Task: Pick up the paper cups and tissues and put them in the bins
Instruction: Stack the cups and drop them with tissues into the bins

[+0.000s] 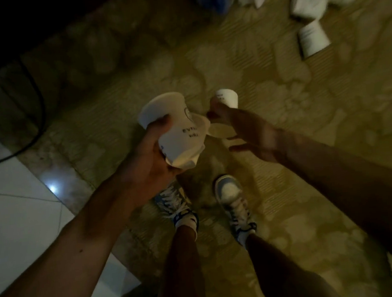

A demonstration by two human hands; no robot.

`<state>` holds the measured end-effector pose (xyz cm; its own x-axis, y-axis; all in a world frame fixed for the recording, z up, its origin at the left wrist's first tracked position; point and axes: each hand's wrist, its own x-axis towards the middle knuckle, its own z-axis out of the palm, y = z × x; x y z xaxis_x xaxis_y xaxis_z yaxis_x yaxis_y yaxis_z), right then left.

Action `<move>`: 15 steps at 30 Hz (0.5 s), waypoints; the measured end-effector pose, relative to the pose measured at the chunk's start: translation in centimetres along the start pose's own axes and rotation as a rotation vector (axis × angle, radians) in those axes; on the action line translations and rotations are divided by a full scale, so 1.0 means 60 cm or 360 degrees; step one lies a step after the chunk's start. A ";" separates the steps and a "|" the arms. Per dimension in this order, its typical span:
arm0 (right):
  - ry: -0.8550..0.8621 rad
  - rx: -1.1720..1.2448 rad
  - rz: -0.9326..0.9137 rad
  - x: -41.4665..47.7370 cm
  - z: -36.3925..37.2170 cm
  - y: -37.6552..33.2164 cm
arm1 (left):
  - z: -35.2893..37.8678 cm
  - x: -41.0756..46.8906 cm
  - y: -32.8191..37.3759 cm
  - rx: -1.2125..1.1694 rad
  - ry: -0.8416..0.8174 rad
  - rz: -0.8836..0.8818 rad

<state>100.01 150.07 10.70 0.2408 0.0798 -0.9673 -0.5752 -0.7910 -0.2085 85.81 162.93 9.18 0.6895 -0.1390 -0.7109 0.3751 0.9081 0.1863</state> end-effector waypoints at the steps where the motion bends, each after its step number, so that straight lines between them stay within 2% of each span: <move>1: 0.0025 0.0044 0.0014 -0.024 -0.019 -0.013 | 0.029 -0.011 0.012 0.0033 0.0047 -0.0010; 8: -0.0001 0.0285 -0.0109 -0.153 -0.165 -0.024 | 0.238 -0.038 0.065 0.0229 0.0021 -0.0020; 15: -0.0183 0.0616 -0.0098 -0.222 -0.373 0.003 | 0.441 0.011 0.035 0.0215 -0.0132 -0.0055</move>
<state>114.18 135.31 26.79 0.2078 0.2044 -0.9566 -0.8196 -0.4974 -0.2843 103.43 154.32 27.07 0.7215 -0.2062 -0.6610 0.4753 0.8417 0.2563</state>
